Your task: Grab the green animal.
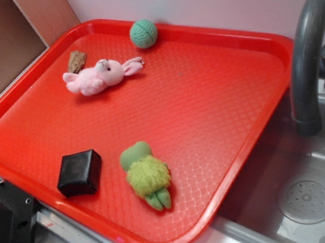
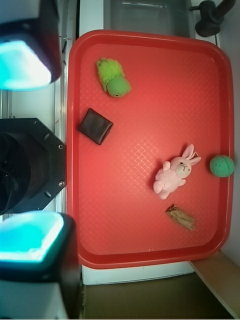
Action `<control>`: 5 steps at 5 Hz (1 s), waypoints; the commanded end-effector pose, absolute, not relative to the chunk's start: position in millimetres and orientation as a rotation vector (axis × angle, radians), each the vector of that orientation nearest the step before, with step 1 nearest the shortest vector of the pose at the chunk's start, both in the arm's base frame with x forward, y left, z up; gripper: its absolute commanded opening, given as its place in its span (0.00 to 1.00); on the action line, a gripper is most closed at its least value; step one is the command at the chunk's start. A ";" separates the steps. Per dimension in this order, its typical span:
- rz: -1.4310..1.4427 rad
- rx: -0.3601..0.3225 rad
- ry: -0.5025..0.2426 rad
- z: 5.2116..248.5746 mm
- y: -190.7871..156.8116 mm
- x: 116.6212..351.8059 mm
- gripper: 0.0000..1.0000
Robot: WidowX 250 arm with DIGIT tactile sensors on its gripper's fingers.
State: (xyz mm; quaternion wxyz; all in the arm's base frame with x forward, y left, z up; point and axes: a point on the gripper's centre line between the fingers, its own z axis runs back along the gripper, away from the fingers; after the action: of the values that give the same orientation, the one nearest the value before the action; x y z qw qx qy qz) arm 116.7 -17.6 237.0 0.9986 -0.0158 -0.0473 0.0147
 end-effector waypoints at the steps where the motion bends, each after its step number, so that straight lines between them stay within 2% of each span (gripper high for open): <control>1: 0.029 -0.032 -0.095 237.0 -17.6 116.7 1.00; 2: -0.222 0.001 -0.076 223.8 -34.9 133.4 1.00; 3: -0.476 0.079 -0.061 214.9 -63.8 148.0 1.00; 4: -0.724 0.009 -0.068 201.0 -84.8 156.4 1.00; 5: -0.972 -0.039 -0.045 185.2 -98.3 154.6 1.00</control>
State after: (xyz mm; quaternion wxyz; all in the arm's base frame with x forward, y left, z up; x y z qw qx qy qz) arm 162.4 -94.1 178.0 0.8847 -0.0184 -0.0106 -0.4657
